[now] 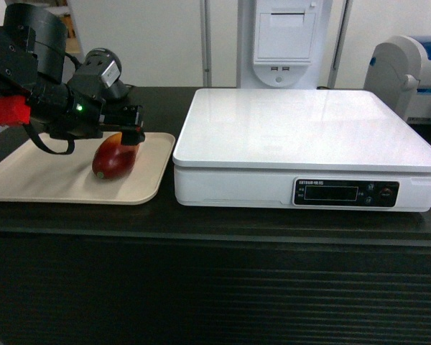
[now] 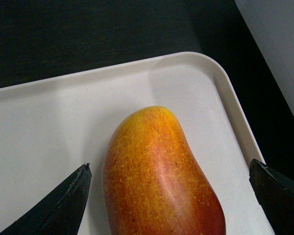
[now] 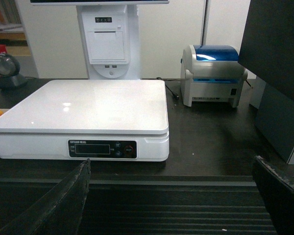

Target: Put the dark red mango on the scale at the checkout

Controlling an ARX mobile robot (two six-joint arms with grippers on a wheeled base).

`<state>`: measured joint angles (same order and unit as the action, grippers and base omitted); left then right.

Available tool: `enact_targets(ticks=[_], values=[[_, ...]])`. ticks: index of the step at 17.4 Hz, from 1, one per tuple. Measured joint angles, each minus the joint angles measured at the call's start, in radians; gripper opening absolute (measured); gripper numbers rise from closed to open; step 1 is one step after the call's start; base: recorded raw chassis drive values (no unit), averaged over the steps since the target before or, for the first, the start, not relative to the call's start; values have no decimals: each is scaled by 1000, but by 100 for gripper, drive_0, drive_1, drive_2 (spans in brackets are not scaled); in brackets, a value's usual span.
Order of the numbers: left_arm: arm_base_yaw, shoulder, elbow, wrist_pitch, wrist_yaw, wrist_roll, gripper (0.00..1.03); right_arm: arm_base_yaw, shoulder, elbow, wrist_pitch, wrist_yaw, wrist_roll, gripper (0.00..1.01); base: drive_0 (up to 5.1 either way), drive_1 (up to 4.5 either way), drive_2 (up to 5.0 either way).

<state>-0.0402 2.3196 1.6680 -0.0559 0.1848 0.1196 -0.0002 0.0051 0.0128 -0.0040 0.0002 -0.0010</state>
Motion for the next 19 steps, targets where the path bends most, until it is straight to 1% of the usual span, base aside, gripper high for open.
enact_targets(ticks=[10, 12, 13, 14, 15, 19], values=[[18, 154, 160, -76, -10, 3, 98, 0, 0, 0, 0, 0, 0, 98, 0, 0, 0], [19, 170, 183, -73, -19, 14, 98, 0, 0, 0, 0, 0, 0, 98, 0, 0, 0], [19, 171, 183, -70, -20, 19, 92, 0, 0, 0, 0, 0, 0, 98, 0, 0, 0], [18, 171, 184, -74, -18, 19, 83, 0, 0, 0, 0, 0, 0, 98, 0, 0, 0], [18, 173, 194, -78, -17, 21, 71, 0, 0, 0, 0, 0, 0, 98, 0, 0, 0], [19, 146, 136, -24, -16, 43, 70, 0, 0, 0, 0, 0, 0, 98, 0, 0, 0]])
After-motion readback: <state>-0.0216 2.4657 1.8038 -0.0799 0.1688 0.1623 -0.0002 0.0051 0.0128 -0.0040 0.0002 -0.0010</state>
